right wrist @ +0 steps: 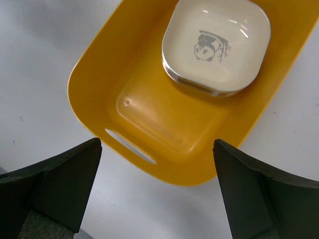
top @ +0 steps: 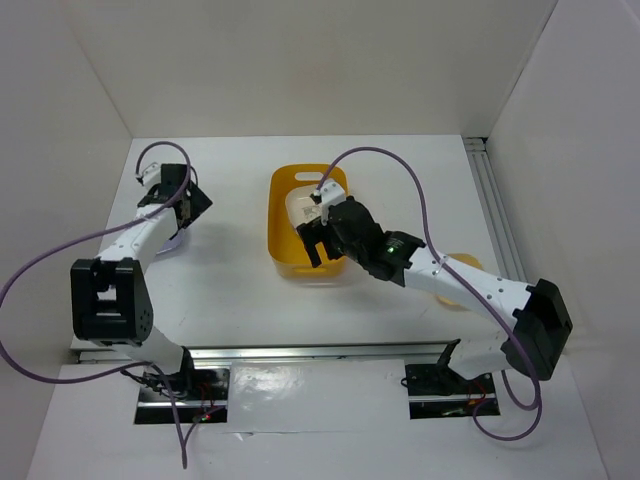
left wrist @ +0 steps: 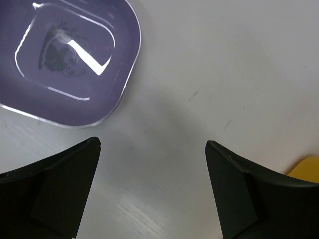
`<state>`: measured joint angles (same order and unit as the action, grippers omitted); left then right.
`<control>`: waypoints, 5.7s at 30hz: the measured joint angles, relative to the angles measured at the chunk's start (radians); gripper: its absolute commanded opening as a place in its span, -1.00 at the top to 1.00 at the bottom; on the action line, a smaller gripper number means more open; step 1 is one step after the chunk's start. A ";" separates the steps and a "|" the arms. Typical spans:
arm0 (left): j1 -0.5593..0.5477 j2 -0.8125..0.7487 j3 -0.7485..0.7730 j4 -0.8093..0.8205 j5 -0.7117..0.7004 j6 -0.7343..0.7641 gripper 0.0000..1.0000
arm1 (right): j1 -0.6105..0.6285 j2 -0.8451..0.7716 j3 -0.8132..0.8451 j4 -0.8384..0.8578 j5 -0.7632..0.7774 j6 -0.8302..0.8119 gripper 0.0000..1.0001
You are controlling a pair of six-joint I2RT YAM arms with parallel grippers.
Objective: Place the plates into the plastic bin on the countertop
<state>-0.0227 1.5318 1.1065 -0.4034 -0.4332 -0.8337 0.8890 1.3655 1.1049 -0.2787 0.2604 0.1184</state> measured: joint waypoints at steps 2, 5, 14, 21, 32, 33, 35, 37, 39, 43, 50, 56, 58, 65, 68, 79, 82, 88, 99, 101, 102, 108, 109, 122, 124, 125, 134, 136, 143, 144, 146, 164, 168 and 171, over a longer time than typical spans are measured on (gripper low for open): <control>0.054 0.049 0.016 0.050 0.052 0.021 -1.00 | -0.001 -0.011 -0.026 0.005 -0.016 0.011 -1.00; 0.102 0.128 0.028 0.085 0.105 0.032 -1.00 | -0.002 -0.011 -0.032 0.013 -0.039 0.023 -1.00; 0.172 0.299 0.039 0.148 0.193 0.037 -0.95 | -0.002 -0.010 -0.032 0.040 -0.053 0.031 -1.00; 0.166 0.303 0.032 0.188 0.201 0.018 -0.40 | -0.001 0.003 -0.031 0.040 -0.038 0.033 -1.00; 0.158 0.303 0.044 0.192 0.195 0.026 1.00 | 0.016 0.017 -0.022 0.038 0.001 0.049 -1.00; 0.152 0.300 0.044 0.188 0.194 0.026 1.00 | 0.016 0.017 -0.022 0.037 0.008 0.049 -1.00; 0.136 0.279 0.037 0.171 0.182 0.026 1.00 | 0.016 0.017 -0.022 0.032 0.021 0.050 -1.00; 0.092 0.232 0.030 0.124 0.143 0.020 1.00 | 0.016 0.017 -0.022 0.028 0.038 0.051 -1.00; 0.008 0.164 0.030 0.061 0.112 0.006 1.00 | 0.016 0.013 -0.022 0.023 0.058 0.057 -1.00; -0.193 -0.002 0.062 -0.058 0.094 -0.039 1.00 | 0.016 -0.018 -0.022 0.003 0.115 0.076 -1.00; -0.396 -0.152 0.276 -0.154 0.007 -0.095 1.00 | 0.016 -0.184 -0.036 -0.042 0.261 0.140 -1.00; -0.557 -0.053 0.434 -0.147 -0.011 -0.114 1.00 | 0.016 -0.370 -0.063 -0.061 0.390 0.204 -1.00; -0.607 0.021 0.491 -0.135 -0.023 -0.113 1.00 | 0.014 -0.423 -0.084 -0.074 0.421 0.220 -1.00; -0.683 0.312 0.734 -0.089 -0.012 -0.112 1.00 | 0.014 -0.494 -0.098 -0.140 0.462 0.260 -1.00; -0.675 0.381 0.753 -0.084 -0.013 -0.116 1.00 | 0.014 -0.493 -0.099 -0.158 0.462 0.267 -1.00; -0.602 0.434 0.713 -0.035 0.043 -0.143 -0.08 | 0.014 -0.491 -0.114 -0.181 0.459 0.278 -1.00; -0.601 0.434 0.710 -0.011 0.059 -0.137 -0.81 | 0.014 -0.476 -0.116 -0.180 0.463 0.280 -1.00; -0.630 0.401 0.640 0.030 0.078 -0.135 -0.96 | -0.049 -0.422 -0.154 -0.179 0.452 0.309 -1.00; -0.805 -0.117 0.296 -0.002 -0.015 -0.112 -0.98 | -0.350 -0.420 -0.400 -0.179 0.218 0.433 -1.00; -0.843 -0.264 0.199 -0.014 -0.042 -0.111 -0.98 | -0.391 -0.417 -0.453 -0.174 0.182 0.454 -1.00; -0.851 -0.301 0.178 -0.028 -0.050 -0.111 -0.98 | -0.412 -0.413 -0.477 -0.174 0.170 0.462 -1.00; -0.896 -0.461 0.028 -0.136 -0.099 -0.113 -0.98 | -0.555 -0.400 -0.586 -0.148 0.118 0.499 -1.00; -0.899 -0.476 0.006 -0.160 -0.101 -0.113 -0.98 | -0.570 -0.400 -0.593 -0.140 0.115 0.502 -1.00; -0.901 -0.626 -0.111 -0.299 -0.105 -0.109 -0.98 | -0.698 -0.205 -0.659 0.061 0.039 0.503 -0.51; -0.901 -0.637 -0.111 -0.301 -0.105 -0.107 -0.98 | -0.703 -0.198 -0.659 0.076 0.034 0.503 -0.23; -0.901 -0.639 -0.111 -0.302 -0.105 -0.106 -0.98 | -0.705 -0.195 -0.659 0.082 0.029 0.505 -0.06; -0.901 -0.661 -0.111 -0.333 -0.114 -0.104 -0.98 | -0.709 -0.164 -0.637 0.156 0.031 0.469 1.00; -0.901 -0.678 -0.111 -0.342 -0.114 -0.104 -0.98 | -0.686 -0.164 -0.621 0.153 0.043 0.459 1.00; -0.901 -0.718 -0.085 -0.435 -0.132 -0.105 -0.98 | -0.454 -0.163 -0.393 0.048 0.071 0.458 1.00; -0.901 -0.722 -0.078 -0.451 -0.137 -0.107 -0.98 | -0.418 -0.161 -0.336 0.027 0.084 0.454 1.00; -0.901 -0.732 -0.068 -0.488 -0.146 -0.113 -0.98 | -0.348 -0.154 -0.218 -0.004 0.116 0.441 1.00; -0.901 -0.968 -0.078 -0.695 -0.237 -0.173 -0.98 | -0.056 0.625 0.784 -0.142 0.051 0.011 1.00; -0.901 -1.003 -0.094 -0.697 -0.238 -0.173 -0.98 | -0.100 0.691 0.794 -0.199 0.013 -0.037 1.00; -0.901 -1.004 -0.099 -0.696 -0.238 -0.173 -0.98 | -0.126 0.693 0.742 -0.201 0.016 -0.042 1.00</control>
<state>-0.9237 0.5274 1.0077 -1.0996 -0.6708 -1.0065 0.7628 2.0586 1.8473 -0.4793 0.2768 0.0761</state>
